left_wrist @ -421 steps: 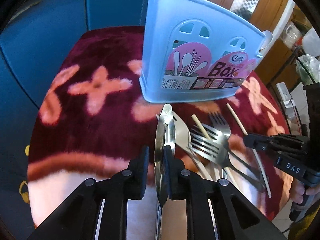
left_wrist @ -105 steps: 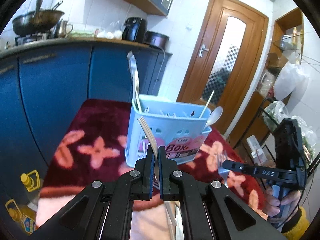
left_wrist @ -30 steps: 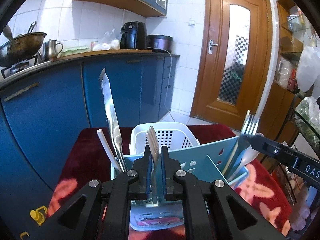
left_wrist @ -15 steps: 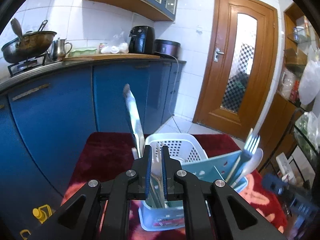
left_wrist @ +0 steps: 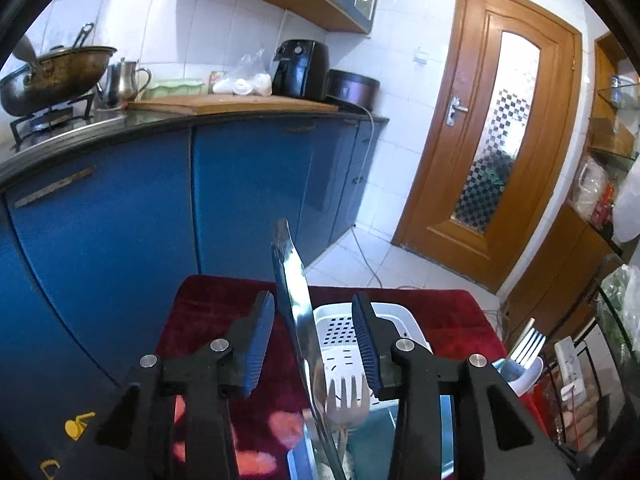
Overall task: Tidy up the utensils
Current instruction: 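Open both tools and withdraw them from the holder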
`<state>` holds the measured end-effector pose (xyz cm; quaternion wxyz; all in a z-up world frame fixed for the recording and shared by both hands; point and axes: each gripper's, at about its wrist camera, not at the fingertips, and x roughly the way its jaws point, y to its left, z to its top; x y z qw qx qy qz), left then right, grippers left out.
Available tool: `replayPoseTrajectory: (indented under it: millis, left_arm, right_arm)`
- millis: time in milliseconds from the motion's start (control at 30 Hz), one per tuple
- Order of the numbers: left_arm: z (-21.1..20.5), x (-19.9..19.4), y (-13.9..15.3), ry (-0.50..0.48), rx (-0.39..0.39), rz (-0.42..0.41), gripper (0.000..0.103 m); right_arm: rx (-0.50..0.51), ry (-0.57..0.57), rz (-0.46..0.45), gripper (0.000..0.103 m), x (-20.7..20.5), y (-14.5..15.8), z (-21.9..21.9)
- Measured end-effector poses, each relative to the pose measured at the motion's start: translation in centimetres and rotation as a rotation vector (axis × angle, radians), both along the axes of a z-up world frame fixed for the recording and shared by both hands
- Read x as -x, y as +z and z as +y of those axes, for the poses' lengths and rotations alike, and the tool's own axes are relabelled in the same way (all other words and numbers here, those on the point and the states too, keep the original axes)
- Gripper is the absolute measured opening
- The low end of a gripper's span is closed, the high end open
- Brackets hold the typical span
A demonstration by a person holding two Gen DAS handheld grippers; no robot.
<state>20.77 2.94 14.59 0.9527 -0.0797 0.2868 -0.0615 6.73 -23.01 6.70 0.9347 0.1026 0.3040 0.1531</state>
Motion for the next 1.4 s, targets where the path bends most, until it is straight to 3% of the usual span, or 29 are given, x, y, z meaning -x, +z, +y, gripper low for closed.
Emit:
replayPoseTrajectory:
  millis: [133, 333, 400, 433, 600, 867, 1100, 1200, 1333, 1400]
  left_arm:
    - [0.1, -1.3, -0.2, 0.009, -0.004, 0.027, 0.042]
    - [0.6, -2.8, -1.0, -0.002, 0.067, 0.069, 0.042]
    - [0.7, -2.8, -1.0, 0.002, 0.080, 0.049, 0.030]
    - [0.7, -2.7, -1.0, 0.004, 0.077, 0.044, 0.010]
    - [0.6, -1.7, -0.1, 0.011, 0.081, -0.030, 0.004]
    - [-0.5, 1.6, 0.9, 0.012, 0.056, -0.168, 0.004]
    - [-1.8, 3.7, -0.8, -0.029, 0.014, -0.130, 0.004]
    - [-2.2, 4.2, -1.3, -0.049, -0.008, -0.100, 0.014]
    - [-2.2, 5.4, -1.2, -0.044, -0.025, -0.100, 0.036]
    - [-2.1, 6.0, -1.1, -0.044, -0.022, -0.102, 0.037]
  right_arm:
    - [-0.009, 0.002, 0.012, 0.029, -0.1, -0.6, -0.2]
    - [-0.018, 0.005, 0.017, 0.029, -0.3, -0.9, -0.7]
    - [-0.022, 0.004, 0.018, 0.029, -0.3, -1.0, -0.8]
    - [-0.024, 0.004, 0.019, 0.029, -0.3, -1.0, -0.8]
    - [-0.031, 0.003, 0.022, 0.029, -0.5, -1.3, -0.9]
    - [-0.033, 0.006, 0.028, 0.029, -0.6, -1.5, -0.8]
    - [-0.042, 0.003, 0.027, 0.029, -0.6, -1.4, -1.1]
    - [-0.040, 0.005, 0.024, 0.029, -0.3, -1.3, -1.0]
    - [-0.042, 0.004, 0.019, 0.029, 0.0, -1.1, -1.0]
    - [-0.043, 0.003, 0.015, 0.029, 0.3, -0.9, -1.0]
